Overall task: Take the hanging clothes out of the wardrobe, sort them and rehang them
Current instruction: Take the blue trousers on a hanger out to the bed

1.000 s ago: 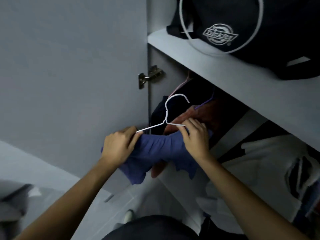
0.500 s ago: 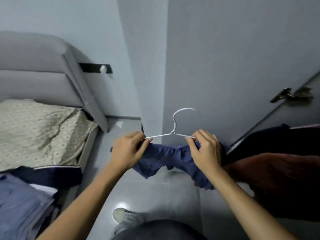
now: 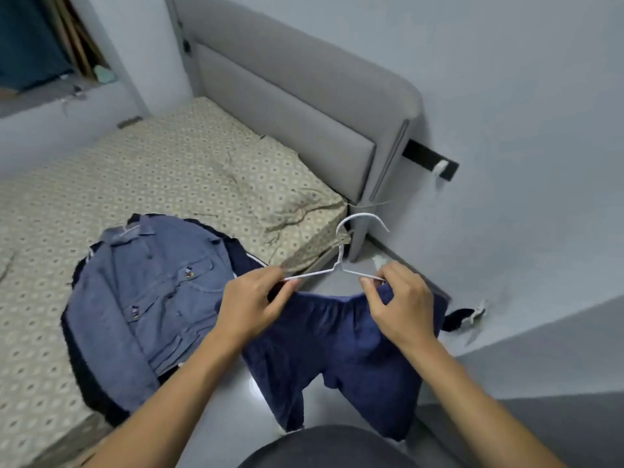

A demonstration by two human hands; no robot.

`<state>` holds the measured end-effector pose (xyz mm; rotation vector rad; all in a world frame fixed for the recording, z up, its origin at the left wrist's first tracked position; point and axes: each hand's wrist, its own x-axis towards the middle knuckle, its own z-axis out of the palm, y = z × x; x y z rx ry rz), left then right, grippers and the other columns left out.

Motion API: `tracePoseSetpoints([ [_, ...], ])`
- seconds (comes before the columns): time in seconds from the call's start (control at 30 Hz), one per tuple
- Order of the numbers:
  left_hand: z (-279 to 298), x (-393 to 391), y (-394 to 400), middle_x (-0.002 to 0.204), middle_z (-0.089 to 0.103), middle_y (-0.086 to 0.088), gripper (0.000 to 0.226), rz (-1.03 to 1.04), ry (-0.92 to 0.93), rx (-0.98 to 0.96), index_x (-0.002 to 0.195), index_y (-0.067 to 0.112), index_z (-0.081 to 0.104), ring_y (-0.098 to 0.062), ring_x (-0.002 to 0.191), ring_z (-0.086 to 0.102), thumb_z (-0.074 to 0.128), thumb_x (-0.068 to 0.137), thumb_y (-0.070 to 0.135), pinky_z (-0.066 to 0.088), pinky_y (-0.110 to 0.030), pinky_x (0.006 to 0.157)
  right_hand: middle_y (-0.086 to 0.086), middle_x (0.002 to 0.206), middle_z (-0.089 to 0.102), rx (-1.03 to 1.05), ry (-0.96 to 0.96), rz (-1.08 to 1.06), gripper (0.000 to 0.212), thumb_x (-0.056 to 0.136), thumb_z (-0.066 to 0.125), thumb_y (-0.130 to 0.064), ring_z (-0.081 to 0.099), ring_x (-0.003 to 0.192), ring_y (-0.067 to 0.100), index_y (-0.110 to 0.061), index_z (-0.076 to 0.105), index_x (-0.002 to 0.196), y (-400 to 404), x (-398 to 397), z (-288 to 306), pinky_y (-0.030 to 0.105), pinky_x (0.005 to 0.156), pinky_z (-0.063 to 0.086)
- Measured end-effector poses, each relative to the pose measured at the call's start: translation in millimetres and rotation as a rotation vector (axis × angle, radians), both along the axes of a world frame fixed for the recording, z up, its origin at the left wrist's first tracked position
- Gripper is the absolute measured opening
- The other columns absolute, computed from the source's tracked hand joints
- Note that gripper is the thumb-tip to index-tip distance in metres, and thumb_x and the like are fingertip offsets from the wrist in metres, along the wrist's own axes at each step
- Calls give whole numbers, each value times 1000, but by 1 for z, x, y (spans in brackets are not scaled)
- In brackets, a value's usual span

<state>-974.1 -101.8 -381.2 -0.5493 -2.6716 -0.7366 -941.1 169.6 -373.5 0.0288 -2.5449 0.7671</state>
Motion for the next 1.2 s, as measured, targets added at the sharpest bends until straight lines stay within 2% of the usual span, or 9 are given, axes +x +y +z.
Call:
tracePoseSetpoints([
  [0.07, 3, -1, -42, 68, 52, 8, 42, 115, 11, 0, 76, 21, 56, -15, 64, 54, 48, 105, 49, 41, -38, 52, -4, 70, 44, 13, -6, 115, 38, 95, 66, -34, 44, 63, 21, -17, 42, 70, -40, -33, -3, 33, 61, 29],
  [0.13, 2, 2, -86, 67, 49, 9, 39, 251, 13, -16, 75, 22, 53, -16, 63, 54, 49, 104, 48, 41, -39, 51, -3, 72, 47, 11, -19, 244, 37, 95, 66, -36, 50, 67, 24, -17, 44, 71, -84, -63, -5, 37, 61, 35],
  [0.27, -1, 15, -152, 68, 51, 7, 38, 458, -24, -22, 75, 22, 53, -18, 64, 54, 52, 103, 47, 42, -38, 54, -9, 74, 44, -15, -51, 480, 35, 95, 64, -41, 52, 69, 23, -26, 39, 76, -158, -107, -7, 37, 61, 36],
  [0.4, -6, 21, -201, 67, 51, 5, 39, 660, -24, -48, 74, 20, 51, -20, 63, 54, 55, 102, 46, 42, -38, 54, -4, 72, 49, 0, -99, 644, 36, 95, 63, -43, 51, 70, 22, -19, 48, 74, -226, -148, -13, 38, 61, 36],
  [0.6, -3, 18, -254, 66, 52, 4, 45, 882, -58, -90, 73, 19, 53, -19, 61, 54, 48, 104, 53, 42, -41, 54, -5, 73, 48, -20, -147, 868, 37, 97, 63, -45, 49, 68, 19, -19, 48, 75, -311, -199, -18, 37, 59, 36],
  [0.77, -4, -2, -292, 63, 53, 4, 43, 987, -55, -60, 73, 19, 53, -19, 58, 52, 51, 101, 52, 43, -41, 51, -5, 75, 48, 27, -192, 985, 36, 100, 59, -47, 51, 69, 19, -21, 50, 78, -367, -239, -20, 40, 58, 42],
  [1.0, -30, -50, -376, 65, 55, 6, 41, 1057, -131, 19, 72, 23, 49, -18, 62, 53, 50, 97, 56, 40, -35, 54, -5, 76, 49, 95, -238, 1034, 34, 102, 58, -45, 50, 70, 15, -21, 52, 80, -456, -296, -34, 36, 59, 37],
  [1.1, -48, -85, -430, 61, 48, 9, 43, 1020, -144, 49, 69, 24, 44, -17, 60, 50, 49, 97, 57, 35, -34, 54, -6, 78, 50, 147, -281, 1026, 29, 103, 57, -41, 48, 72, 15, -22, 53, 83, -501, -326, -43, 35, 62, 33],
  [1.2, -62, -122, -482, 60, 44, 10, 47, 980, -195, 65, 65, 29, 34, -17, 60, 46, 57, 99, 53, 32, -33, 54, -7, 83, 56, 167, -346, 1013, 23, 104, 56, -36, 53, 76, 18, -20, 59, 87, -544, -357, -53, 36, 64, 39],
])
